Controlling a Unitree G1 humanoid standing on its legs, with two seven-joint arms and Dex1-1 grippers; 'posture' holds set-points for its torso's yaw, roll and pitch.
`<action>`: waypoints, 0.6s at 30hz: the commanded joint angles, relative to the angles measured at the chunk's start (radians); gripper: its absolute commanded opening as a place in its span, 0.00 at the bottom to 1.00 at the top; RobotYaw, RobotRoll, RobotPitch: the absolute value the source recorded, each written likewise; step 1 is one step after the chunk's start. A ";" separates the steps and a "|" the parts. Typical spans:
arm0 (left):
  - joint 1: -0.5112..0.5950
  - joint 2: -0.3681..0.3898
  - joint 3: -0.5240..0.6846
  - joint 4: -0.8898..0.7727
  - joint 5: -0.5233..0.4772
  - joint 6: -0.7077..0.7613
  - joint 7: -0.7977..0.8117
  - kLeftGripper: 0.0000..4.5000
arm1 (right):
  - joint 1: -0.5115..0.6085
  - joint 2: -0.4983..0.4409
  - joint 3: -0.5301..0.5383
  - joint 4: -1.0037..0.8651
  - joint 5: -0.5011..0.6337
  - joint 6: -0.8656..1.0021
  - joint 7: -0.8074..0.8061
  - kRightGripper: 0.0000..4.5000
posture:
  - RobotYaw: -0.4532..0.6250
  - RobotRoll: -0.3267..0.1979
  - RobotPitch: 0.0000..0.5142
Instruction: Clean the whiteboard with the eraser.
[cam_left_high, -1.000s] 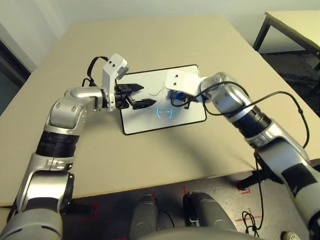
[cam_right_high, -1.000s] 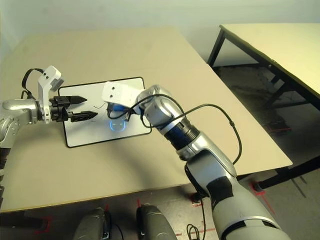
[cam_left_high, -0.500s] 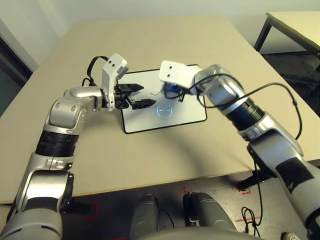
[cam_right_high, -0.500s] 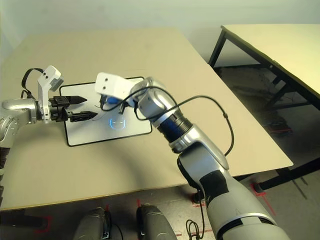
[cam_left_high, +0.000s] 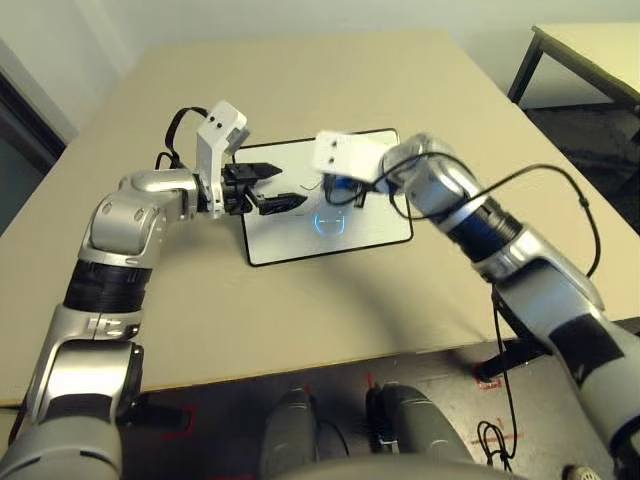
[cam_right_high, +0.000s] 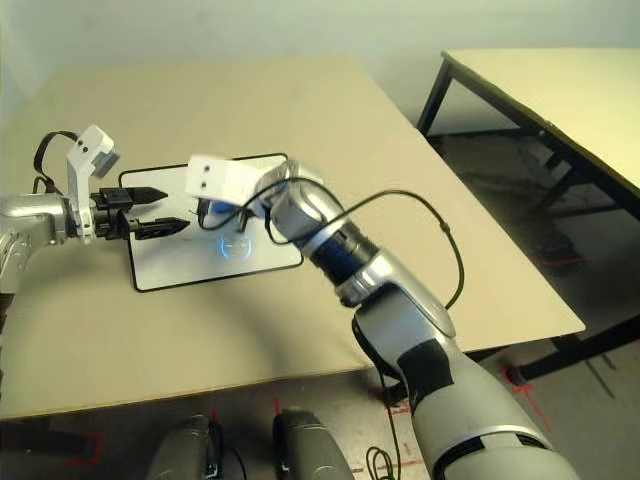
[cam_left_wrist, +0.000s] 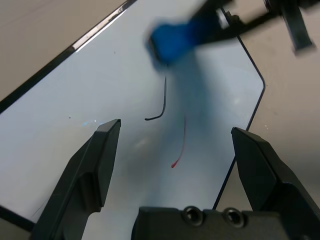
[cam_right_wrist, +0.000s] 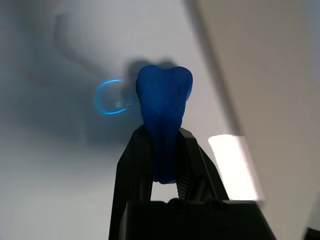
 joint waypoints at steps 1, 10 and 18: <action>0.012 0.007 0.008 -0.019 -0.002 0.012 0.002 1.00 | 0.032 0.008 -0.001 0.000 -0.012 0.001 0.019 0.13 | 0.41 0.62 0.17; 0.013 0.006 0.007 -0.026 -0.004 0.018 0.001 1.00 | 0.248 -0.080 0.151 -0.482 -0.055 0.245 0.204 0.13 | 0.40 0.62 0.17; 0.002 -0.003 -0.001 -0.017 -0.001 0.016 -0.001 1.00 | 0.063 -0.029 0.050 -0.232 -0.049 0.215 0.107 0.13 | 0.39 0.62 0.17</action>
